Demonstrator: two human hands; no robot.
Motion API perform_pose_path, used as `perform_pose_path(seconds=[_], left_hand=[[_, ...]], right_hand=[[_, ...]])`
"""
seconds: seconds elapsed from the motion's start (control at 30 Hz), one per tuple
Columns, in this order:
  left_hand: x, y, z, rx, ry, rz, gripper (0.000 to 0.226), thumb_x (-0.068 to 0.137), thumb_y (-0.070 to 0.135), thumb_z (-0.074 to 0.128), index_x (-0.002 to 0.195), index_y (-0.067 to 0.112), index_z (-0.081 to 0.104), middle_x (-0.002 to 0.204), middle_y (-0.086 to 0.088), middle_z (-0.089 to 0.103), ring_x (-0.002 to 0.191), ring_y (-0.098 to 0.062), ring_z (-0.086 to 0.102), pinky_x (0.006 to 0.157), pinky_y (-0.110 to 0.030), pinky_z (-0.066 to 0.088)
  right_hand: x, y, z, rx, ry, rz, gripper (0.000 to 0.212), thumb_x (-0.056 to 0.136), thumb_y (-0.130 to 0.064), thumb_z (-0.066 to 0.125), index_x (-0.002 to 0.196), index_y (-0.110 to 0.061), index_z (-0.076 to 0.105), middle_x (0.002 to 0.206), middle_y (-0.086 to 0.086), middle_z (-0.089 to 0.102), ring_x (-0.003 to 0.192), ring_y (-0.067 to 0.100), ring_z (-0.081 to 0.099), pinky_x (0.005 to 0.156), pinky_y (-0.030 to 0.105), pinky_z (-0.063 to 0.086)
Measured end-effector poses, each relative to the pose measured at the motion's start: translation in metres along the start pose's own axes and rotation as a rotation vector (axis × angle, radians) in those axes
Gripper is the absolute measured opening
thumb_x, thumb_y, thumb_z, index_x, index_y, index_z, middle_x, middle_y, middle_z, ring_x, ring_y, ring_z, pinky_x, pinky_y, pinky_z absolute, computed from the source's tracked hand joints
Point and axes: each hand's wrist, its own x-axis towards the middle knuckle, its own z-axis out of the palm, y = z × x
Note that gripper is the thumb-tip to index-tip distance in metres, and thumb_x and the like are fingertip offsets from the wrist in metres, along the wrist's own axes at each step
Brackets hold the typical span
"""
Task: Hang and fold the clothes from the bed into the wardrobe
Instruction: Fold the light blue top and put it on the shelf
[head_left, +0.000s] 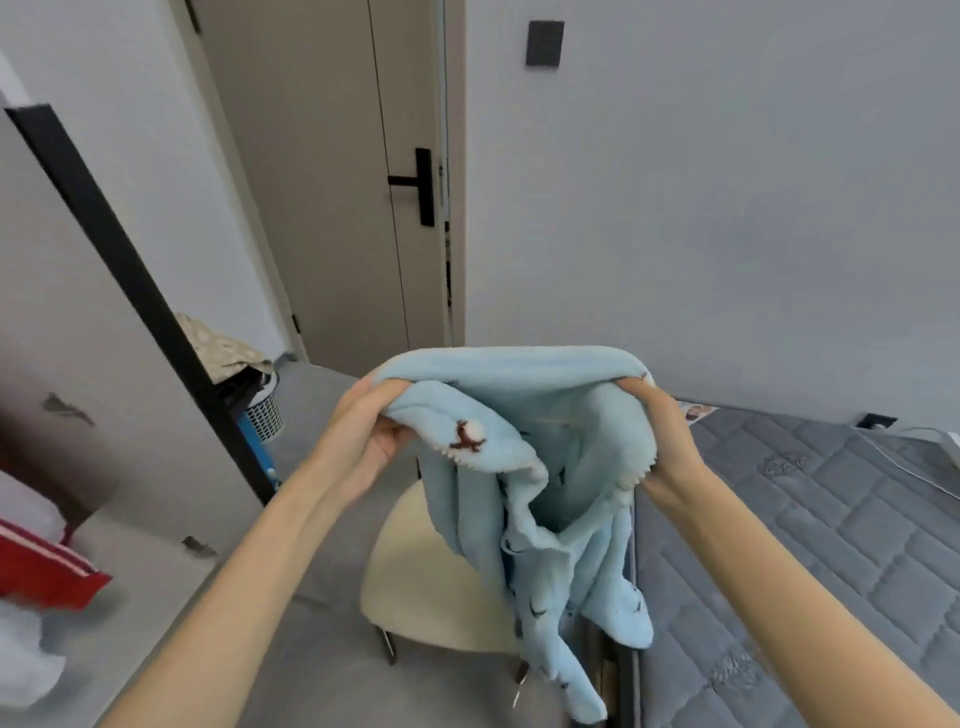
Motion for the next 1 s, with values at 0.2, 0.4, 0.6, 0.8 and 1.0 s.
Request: perform_pose_path(seconds=[0.2, 0.4, 0.6, 0.8, 1.0], left_hand=[[0.007, 0.033, -0.005, 0.094, 0.002, 0.138, 0.025, 0.096, 0.011, 0.05, 0.119, 0.005, 0.059, 0.102, -0.007, 0.069, 0.089, -0.014, 0.066, 0.069, -0.023, 0.053], [0.029, -0.003, -0.04, 0.277, 0.23, 0.057, 0.011, 0.093, 0.011, 0.058, 0.099, 0.019, 0.063, 0.095, 0.001, 0.069, 0.088, -0.011, 0.063, 0.074, -0.021, 0.051], [0.072, -0.041, -0.065, 0.316, 0.283, -0.033, 0.012, 0.094, 0.011, 0.056, 0.102, 0.017, 0.062, 0.098, -0.001, 0.068, 0.089, -0.012, 0.063, 0.079, -0.025, 0.052], [0.162, -0.084, -0.086, 0.293, 0.403, -0.118, 0.023, 0.096, 0.011, 0.053, 0.119, 0.009, 0.055, 0.116, -0.014, 0.063, 0.101, -0.021, 0.06, 0.092, -0.039, 0.049], [0.237, -0.151, -0.121, 0.342, 0.519, -0.249, 0.027, 0.098, 0.014, 0.051, 0.122, 0.003, 0.052, 0.124, -0.017, 0.059, 0.117, -0.033, 0.056, 0.101, -0.047, 0.046]], right_hand=[[0.005, -0.011, 0.049, 0.036, -0.015, -0.095, 0.018, 0.095, -0.012, 0.052, 0.106, -0.007, 0.064, 0.093, 0.01, 0.069, 0.076, 0.015, 0.07, 0.059, 0.028, 0.056], [0.029, 0.035, 0.059, -0.154, 0.127, -0.137, 0.016, 0.092, -0.006, 0.052, 0.106, -0.006, 0.059, 0.099, 0.012, 0.063, 0.087, 0.021, 0.064, 0.056, 0.025, 0.055], [0.074, 0.077, 0.058, -0.171, 0.181, -0.147, 0.012, 0.09, -0.007, 0.054, 0.095, -0.013, 0.063, 0.089, 0.004, 0.063, 0.084, 0.017, 0.062, 0.058, 0.023, 0.054], [0.175, 0.11, 0.062, -0.287, 0.047, 0.009, 0.014, 0.093, -0.012, 0.054, 0.106, -0.014, 0.061, 0.109, 0.012, 0.064, 0.098, 0.023, 0.062, 0.085, 0.037, 0.055], [0.276, 0.165, 0.059, -0.412, -0.128, 0.272, 0.026, 0.096, -0.021, 0.055, 0.121, -0.013, 0.052, 0.125, 0.011, 0.059, 0.116, 0.025, 0.057, 0.101, 0.042, 0.048]])
